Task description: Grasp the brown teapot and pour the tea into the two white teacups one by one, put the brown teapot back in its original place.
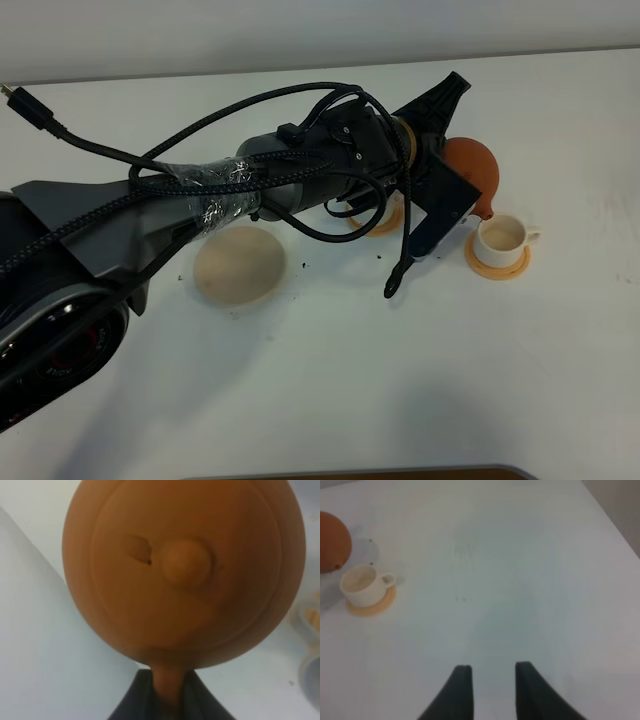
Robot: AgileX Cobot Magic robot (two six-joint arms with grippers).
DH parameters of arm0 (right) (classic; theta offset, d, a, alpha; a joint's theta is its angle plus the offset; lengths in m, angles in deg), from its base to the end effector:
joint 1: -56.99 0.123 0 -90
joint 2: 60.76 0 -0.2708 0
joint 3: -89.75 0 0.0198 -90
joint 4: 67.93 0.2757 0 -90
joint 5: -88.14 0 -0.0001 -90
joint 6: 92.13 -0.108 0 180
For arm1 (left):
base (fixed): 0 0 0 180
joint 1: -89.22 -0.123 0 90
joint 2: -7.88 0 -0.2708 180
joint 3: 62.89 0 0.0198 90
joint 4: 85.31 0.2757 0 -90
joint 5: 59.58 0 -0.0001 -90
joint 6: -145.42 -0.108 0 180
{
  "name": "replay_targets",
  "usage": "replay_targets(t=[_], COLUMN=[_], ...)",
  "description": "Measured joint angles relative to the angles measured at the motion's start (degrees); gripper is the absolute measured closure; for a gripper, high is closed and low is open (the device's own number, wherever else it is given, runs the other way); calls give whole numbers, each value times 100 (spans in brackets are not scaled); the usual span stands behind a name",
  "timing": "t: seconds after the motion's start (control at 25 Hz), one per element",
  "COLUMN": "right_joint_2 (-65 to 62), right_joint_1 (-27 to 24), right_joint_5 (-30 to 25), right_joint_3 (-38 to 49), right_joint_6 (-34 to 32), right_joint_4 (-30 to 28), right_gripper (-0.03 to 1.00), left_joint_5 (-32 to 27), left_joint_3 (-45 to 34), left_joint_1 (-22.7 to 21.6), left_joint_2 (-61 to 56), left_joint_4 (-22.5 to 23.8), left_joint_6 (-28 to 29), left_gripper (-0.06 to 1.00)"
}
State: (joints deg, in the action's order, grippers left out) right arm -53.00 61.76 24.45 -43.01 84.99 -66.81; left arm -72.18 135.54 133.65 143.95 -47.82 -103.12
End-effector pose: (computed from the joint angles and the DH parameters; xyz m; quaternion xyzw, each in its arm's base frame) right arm 0.0405 0.0053 0.2820 -0.0149 0.8601 0.0437 0.5081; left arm 0.3908 -0.3629 0.1350 0.8571 0.2617 0.2744 0.3488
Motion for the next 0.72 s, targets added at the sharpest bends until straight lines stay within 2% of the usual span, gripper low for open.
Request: replay_targets(t=[0.72], right_joint_2=[0], right_joint_1=[0], right_joint_5=[0], right_joint_3=[0], right_joint_6=[0], right_joint_4=[0], right_gripper=[73], left_joint_5=[683], left_joint_3=[0], left_joint_1=[0], left_joint_2=[4], left_joint_4=[940], left_joint_6=[-1], left_gripper=[80])
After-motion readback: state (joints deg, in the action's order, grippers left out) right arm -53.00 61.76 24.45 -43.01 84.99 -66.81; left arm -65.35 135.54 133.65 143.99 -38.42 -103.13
